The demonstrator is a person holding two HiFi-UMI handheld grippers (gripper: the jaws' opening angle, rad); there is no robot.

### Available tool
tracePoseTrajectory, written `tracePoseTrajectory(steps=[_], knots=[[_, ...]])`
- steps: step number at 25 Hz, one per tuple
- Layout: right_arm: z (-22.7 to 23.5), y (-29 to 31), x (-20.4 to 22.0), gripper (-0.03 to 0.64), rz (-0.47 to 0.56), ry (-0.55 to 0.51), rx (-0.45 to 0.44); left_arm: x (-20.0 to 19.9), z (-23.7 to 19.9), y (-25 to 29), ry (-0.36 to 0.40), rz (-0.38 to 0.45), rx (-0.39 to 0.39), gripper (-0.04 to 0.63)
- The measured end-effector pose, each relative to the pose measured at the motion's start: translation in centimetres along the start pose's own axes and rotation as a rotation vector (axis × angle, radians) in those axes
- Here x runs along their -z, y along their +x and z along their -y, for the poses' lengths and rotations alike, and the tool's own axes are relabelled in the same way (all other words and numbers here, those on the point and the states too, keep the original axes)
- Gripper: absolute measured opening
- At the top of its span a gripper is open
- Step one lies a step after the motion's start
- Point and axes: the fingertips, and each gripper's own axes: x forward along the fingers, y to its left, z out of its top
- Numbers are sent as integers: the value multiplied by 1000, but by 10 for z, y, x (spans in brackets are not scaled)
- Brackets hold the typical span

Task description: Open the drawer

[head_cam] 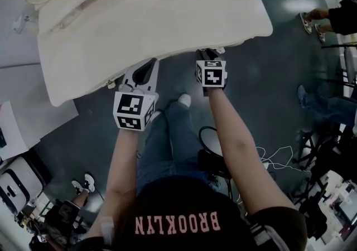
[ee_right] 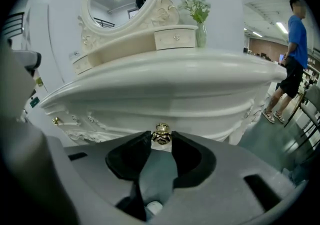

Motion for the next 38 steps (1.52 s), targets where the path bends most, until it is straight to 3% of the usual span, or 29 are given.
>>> tracePoseTrajectory(steps=[22,38], knots=[[-2,-5,3,109,-33,-24,28,9,11,-7,24,-34,84,5],[-1,-48,55,109,-29,-21,24,17,32,-13,62,-44,152,5]])
